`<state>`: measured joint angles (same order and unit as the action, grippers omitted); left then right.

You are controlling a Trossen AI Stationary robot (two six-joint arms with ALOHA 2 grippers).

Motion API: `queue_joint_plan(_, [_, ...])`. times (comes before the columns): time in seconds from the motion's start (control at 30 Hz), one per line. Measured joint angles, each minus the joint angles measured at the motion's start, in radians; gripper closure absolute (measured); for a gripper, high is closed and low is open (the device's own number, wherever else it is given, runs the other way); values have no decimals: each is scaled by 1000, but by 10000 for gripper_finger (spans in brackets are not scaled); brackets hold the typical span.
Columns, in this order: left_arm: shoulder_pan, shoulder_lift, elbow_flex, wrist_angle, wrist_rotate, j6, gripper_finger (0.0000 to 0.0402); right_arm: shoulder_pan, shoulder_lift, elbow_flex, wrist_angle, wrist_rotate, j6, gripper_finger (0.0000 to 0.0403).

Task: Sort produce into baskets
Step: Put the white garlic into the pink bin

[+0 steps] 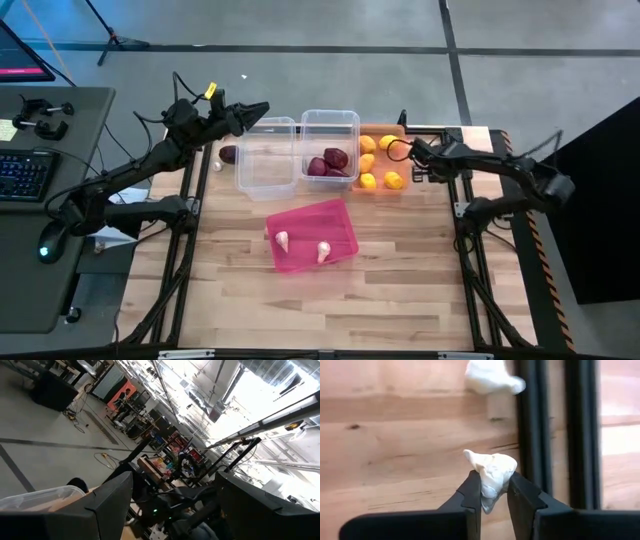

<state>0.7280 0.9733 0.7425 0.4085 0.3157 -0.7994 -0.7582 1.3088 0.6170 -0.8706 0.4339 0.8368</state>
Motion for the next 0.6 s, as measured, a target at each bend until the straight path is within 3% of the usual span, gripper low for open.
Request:
queue_joint_plan(0.3, [0,0,0,0,0,25,134,2,-267,2,165,-26,19,353])
queue_joint_plan(0.43, [0,0,0,-1,0,25,134,31,-364,2,383,-184,12,353])
queue_joint_plan(0.6, [0,0,0,-16,0,43,134,149,-390,3,795,-443,-5,352])
